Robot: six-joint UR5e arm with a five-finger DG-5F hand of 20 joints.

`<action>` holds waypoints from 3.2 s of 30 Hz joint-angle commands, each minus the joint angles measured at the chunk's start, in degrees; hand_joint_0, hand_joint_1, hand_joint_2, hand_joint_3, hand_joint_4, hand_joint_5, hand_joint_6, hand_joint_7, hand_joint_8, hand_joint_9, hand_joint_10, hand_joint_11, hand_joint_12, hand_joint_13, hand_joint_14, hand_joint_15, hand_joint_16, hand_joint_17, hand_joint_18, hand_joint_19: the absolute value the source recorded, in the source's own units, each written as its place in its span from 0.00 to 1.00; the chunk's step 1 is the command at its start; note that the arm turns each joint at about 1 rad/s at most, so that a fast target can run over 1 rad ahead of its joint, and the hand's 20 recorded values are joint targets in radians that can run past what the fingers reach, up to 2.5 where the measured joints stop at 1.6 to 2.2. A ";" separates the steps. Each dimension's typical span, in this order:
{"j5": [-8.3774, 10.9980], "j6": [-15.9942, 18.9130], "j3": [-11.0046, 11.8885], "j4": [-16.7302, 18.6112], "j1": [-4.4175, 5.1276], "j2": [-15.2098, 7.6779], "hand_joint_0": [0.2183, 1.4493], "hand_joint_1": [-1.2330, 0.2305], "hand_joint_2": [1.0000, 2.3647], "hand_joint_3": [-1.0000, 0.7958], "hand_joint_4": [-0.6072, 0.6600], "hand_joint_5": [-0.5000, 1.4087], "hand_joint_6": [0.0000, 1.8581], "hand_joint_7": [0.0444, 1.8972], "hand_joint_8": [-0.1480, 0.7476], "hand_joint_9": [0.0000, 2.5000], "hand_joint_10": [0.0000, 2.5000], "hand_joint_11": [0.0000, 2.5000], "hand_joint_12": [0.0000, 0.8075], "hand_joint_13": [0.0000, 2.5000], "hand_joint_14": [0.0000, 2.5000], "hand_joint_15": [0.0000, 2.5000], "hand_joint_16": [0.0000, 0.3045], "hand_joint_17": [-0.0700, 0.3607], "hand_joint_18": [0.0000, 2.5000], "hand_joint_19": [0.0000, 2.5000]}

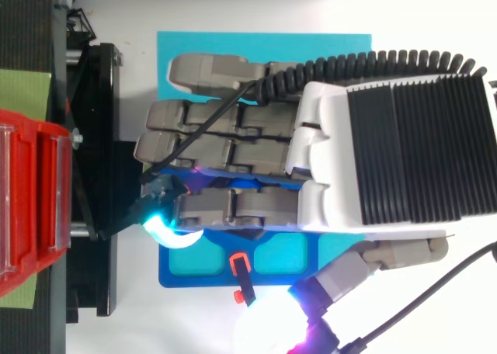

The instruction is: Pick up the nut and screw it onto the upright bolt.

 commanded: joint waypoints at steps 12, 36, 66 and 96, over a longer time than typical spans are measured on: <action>-0.23 -0.34 -0.08 1.56 -0.38 -1.23 0.22 0.86 0.00 0.28 0.60 0.17 0.27 0.37 0.41 0.13 0.00 0.00 0.38 0.08 0.00 0.00 0.12 0.35 0.00 0.00; -2.96 -0.61 -2.46 1.73 -2.84 -1.15 0.23 0.81 0.00 0.28 0.66 0.21 0.27 0.68 0.47 0.19 0.00 0.00 0.33 0.15 0.00 0.00 0.09 0.31 0.05 0.00; -7.26 -2.72 -0.70 0.77 -6.09 -1.15 0.24 0.78 0.00 0.28 0.67 0.25 0.27 0.76 0.50 0.27 0.00 0.00 0.30 0.21 0.00 0.00 0.08 0.29 0.10 0.00; -9.11 -4.12 -0.96 5.07 -4.77 -1.23 0.21 0.79 0.00 0.28 0.57 0.16 0.27 0.29 0.40 0.15 0.00 0.00 0.36 0.13 0.00 0.00 0.12 0.35 0.06 0.00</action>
